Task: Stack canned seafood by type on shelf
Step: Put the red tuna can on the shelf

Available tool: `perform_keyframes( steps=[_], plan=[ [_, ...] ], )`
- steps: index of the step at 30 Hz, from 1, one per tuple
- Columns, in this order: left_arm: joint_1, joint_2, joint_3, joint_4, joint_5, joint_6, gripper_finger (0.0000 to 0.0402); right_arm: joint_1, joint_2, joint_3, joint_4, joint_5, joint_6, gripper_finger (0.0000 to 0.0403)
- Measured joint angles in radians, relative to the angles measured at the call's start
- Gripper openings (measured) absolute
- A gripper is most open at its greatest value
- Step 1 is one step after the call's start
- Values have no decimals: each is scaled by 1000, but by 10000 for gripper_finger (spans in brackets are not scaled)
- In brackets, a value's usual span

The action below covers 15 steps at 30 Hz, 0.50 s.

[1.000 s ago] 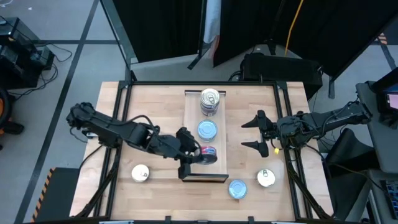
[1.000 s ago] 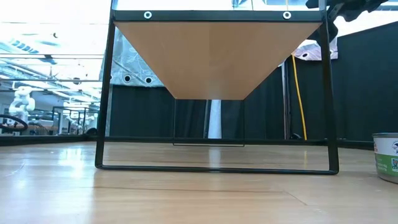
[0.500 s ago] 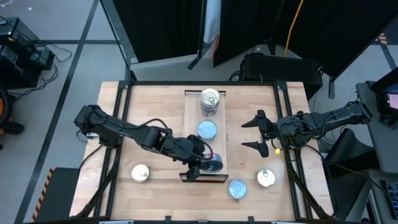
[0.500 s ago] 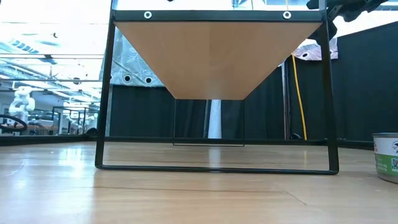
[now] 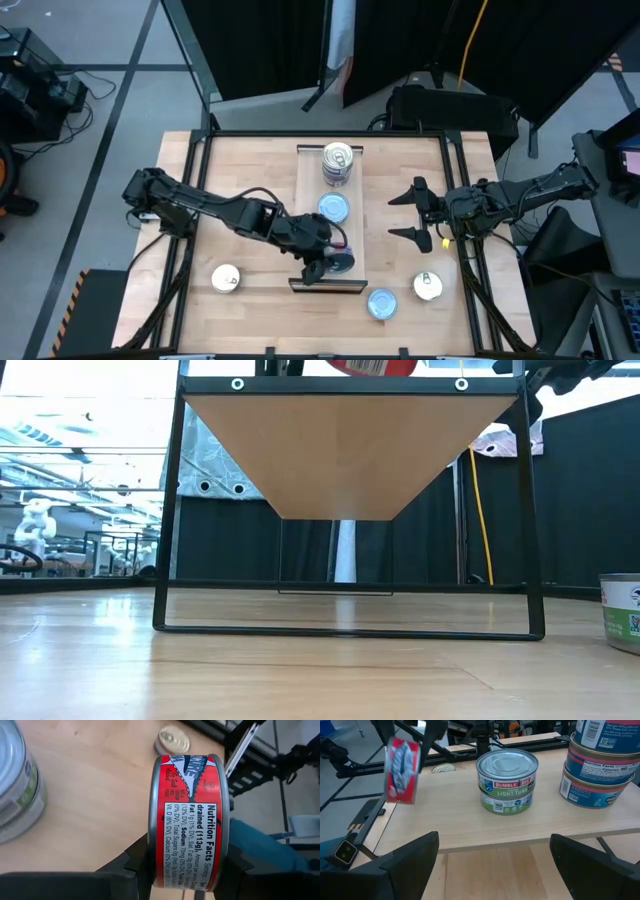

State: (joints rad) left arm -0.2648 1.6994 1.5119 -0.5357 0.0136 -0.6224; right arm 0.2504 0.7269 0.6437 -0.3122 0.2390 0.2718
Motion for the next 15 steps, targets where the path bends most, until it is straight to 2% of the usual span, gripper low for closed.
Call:
perform_keyframes(
  steps=[7, 15],
  plan=[
    [24, 1, -33, 10, 97, -27, 147, 0, 0, 0, 0, -1, 4, 375],
    [30, 1, -38, 21, 137, -33, 162, 0, 0, 0, -1, -1, 7, 375]
  ],
)
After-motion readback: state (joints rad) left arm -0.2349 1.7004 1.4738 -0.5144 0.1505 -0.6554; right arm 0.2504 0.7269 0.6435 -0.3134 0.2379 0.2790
